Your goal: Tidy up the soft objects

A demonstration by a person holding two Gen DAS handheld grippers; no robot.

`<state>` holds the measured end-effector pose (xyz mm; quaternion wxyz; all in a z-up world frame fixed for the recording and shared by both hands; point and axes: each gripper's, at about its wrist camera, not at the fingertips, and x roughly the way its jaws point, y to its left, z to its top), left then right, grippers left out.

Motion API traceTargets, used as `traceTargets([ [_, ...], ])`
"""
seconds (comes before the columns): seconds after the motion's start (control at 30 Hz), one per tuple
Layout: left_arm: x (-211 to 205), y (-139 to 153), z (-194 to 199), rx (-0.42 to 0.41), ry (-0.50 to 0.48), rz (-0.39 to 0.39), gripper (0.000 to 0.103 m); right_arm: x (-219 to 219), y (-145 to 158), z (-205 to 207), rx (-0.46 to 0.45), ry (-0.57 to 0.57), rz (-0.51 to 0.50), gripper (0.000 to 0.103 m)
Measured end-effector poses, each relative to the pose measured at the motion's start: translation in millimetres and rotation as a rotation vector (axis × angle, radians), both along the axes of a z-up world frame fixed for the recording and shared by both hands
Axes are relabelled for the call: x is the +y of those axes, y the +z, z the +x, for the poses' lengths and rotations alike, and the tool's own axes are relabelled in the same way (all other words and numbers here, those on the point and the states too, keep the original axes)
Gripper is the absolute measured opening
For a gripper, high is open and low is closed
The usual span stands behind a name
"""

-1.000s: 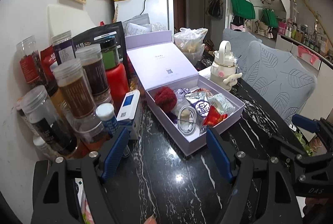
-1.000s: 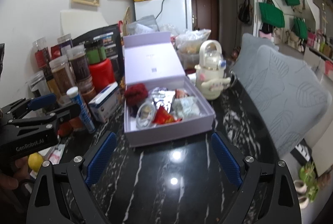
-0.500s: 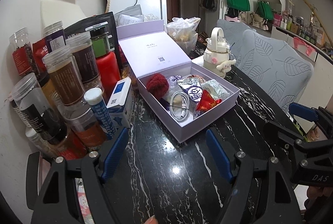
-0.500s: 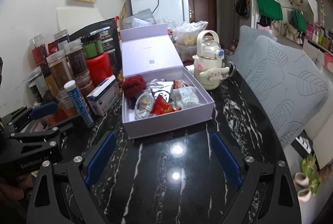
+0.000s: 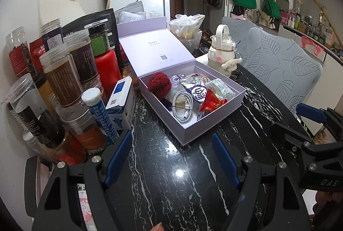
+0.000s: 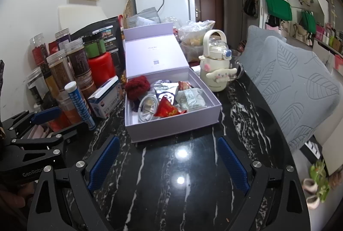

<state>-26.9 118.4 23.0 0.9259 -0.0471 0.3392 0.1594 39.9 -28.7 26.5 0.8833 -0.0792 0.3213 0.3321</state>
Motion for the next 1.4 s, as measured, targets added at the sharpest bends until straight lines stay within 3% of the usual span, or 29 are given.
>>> traceTargets([
  [1.4,-4.0,-2.8,3.2,0.028,-0.038,-0.037,0.077,-4.1,-7.4,4.5,0.017,-0.011,-0.029,0.094],
])
